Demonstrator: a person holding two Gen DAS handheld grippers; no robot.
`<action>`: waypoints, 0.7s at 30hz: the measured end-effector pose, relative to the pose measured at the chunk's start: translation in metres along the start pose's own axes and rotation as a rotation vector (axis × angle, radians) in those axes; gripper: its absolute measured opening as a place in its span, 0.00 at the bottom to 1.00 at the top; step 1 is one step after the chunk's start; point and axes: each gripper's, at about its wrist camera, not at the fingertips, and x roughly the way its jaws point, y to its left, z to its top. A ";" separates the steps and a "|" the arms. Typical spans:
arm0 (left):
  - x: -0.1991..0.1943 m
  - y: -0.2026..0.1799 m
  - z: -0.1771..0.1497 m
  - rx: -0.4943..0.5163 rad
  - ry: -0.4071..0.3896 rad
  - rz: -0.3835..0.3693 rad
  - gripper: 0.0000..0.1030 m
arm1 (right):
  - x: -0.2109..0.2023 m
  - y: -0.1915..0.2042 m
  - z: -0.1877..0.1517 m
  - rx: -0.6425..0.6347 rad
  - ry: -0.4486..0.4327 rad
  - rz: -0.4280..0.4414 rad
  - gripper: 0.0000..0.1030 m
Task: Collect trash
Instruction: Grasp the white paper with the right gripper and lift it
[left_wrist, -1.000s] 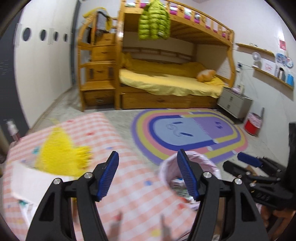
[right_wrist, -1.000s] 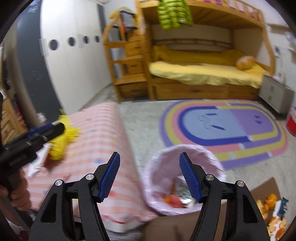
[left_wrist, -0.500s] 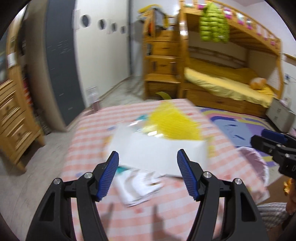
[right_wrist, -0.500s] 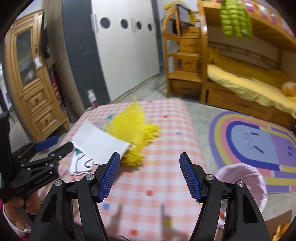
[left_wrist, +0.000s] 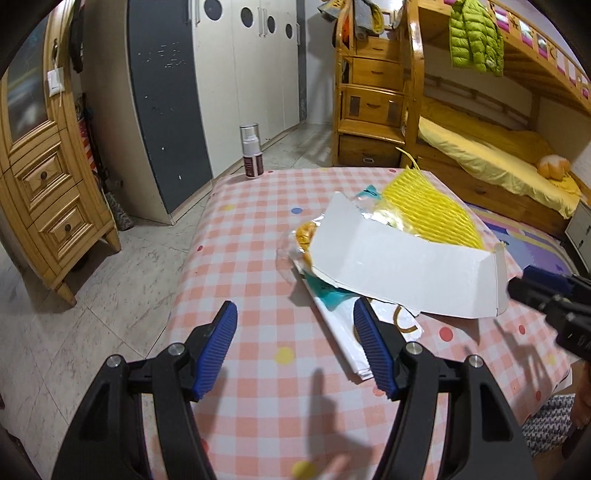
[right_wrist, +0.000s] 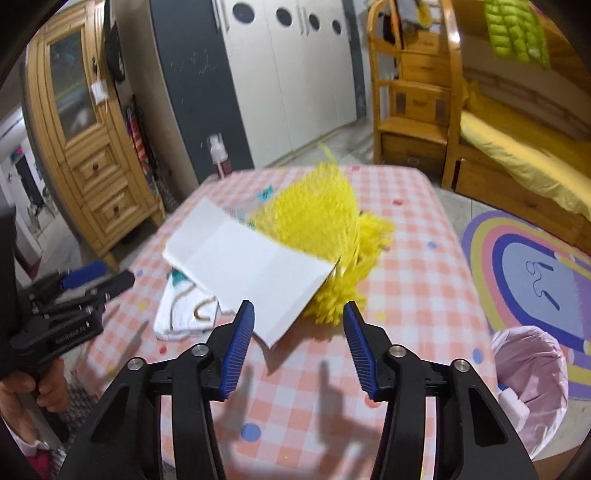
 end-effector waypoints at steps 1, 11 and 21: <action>0.002 -0.002 0.000 0.006 0.001 -0.001 0.62 | 0.002 0.002 -0.001 -0.011 0.008 -0.003 0.39; 0.008 -0.018 -0.006 0.048 0.026 -0.002 0.62 | 0.037 0.003 0.004 0.032 0.127 0.034 0.26; 0.011 -0.003 -0.011 0.007 0.057 -0.012 0.62 | 0.042 0.000 0.006 0.129 0.140 0.111 0.07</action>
